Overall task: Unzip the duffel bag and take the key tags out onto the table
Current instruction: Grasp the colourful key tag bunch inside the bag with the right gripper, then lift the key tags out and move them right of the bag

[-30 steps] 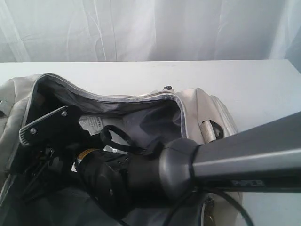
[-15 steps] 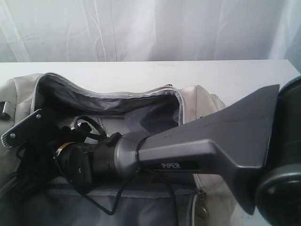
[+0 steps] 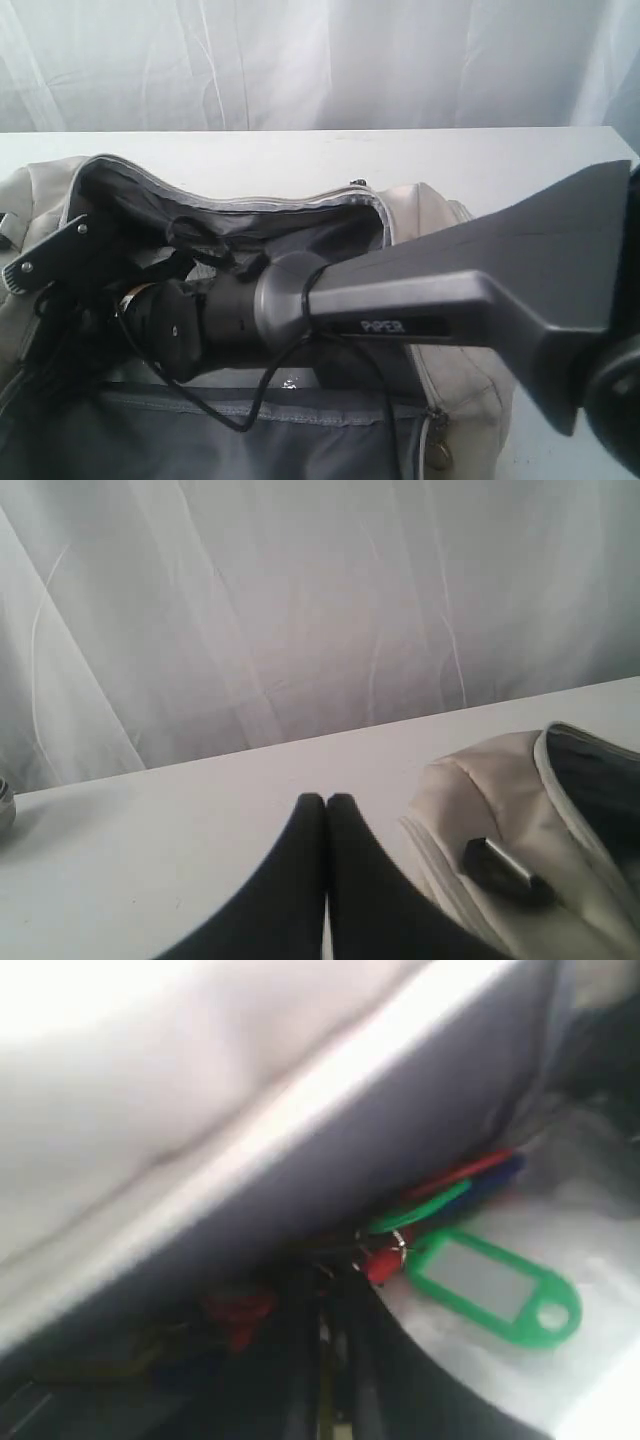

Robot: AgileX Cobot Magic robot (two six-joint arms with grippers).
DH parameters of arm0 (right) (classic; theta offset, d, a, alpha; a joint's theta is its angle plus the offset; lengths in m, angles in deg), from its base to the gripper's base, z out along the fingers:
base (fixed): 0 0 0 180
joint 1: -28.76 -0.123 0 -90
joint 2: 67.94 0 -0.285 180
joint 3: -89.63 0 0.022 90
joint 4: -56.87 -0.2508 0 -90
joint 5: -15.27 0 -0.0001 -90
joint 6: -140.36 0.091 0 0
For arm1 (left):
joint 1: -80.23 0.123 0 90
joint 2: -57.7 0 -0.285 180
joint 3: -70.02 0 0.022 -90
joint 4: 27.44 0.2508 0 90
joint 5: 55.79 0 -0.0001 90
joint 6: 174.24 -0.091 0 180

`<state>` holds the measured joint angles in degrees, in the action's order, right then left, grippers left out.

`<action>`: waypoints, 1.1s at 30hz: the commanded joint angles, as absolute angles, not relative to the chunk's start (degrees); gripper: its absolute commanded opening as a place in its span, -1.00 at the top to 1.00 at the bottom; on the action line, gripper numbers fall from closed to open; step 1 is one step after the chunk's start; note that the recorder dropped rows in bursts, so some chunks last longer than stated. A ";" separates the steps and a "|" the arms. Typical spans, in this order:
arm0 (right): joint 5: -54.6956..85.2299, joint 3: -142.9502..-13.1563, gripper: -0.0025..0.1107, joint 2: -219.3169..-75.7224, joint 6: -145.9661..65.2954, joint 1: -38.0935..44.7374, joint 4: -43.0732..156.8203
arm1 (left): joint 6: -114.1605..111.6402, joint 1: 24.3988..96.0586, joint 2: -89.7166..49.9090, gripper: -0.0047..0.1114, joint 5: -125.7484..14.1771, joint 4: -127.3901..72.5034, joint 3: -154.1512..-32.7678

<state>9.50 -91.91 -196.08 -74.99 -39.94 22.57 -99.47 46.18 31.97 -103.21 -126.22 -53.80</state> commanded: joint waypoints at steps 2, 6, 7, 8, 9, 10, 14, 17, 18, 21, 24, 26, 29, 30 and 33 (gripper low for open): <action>12.59 -91.89 0.96 -189.04 -75.43 -36.46 22.52 | -100.85 46.33 32.49 0.92 -102.82 -127.39 -53.41; 17.44 -91.89 0.96 -184.80 -75.43 -33.59 22.52 | -101.11 46.33 32.49 0.92 -102.82 -127.39 -53.41; 18.90 -91.89 0.96 -183.82 -75.43 -32.84 22.65 | -101.11 46.33 32.49 0.92 -102.82 -127.39 -53.41; 20.53 -91.89 0.96 -182.80 -75.54 -32.21 23.21 | -101.11 46.33 32.49 0.92 -102.82 -127.39 -53.41; 22.53 -91.89 0.96 -181.76 -75.66 -31.66 24.49 | -101.11 46.33 32.49 0.92 -102.82 -127.39 -53.41; 24.30 -91.89 0.96 -180.95 -75.66 -31.09 26.21 | -101.11 46.33 32.49 0.92 -102.82 -127.39 -53.41; 33.47 -91.89 0.96 -176.80 -75.66 -29.51 33.65 | -101.11 46.33 32.49 0.92 -102.82 -127.39 -53.41; 39.16 -91.89 0.96 -173.39 -75.66 -28.72 35.74 | -101.12 46.33 32.59 0.92 -102.82 -127.39 -53.41; 40.44 -91.89 0.96 -172.27 -75.66 -28.55 36.16 | -101.12 46.33 32.59 0.92 -102.82 -127.39 -53.41; 42.90 -91.89 0.96 -168.68 -75.66 -27.57 36.51 | -101.12 46.33 32.59 0.92 -102.82 -127.39 -53.41; 45.13 -91.89 0.96 -164.64 -75.42 -26.16 38.16 | -101.12 46.33 32.59 0.92 -102.82 -127.39 -53.41; 47.42 -91.89 0.96 -161.57 -75.42 -24.96 39.97 | -101.12 46.33 32.59 0.92 -102.82 -127.39 -53.41; 51.25 -91.89 0.96 -156.83 -75.29 -22.50 42.06 | -101.12 46.33 32.59 0.92 -102.82 -127.39 -53.41; 52.50 -91.89 0.96 -155.01 -75.15 -21.52 42.76 | -101.12 46.33 32.59 0.92 -102.82 -127.39 -53.41; 55.17 -91.89 0.96 -149.90 -73.08 -17.97 45.98 | -101.12 46.33 32.59 0.92 -102.82 -127.39 -53.41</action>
<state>52.81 -91.91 -154.61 -74.66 -21.05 42.63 -100.99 46.18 32.19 -103.21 -126.22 -53.80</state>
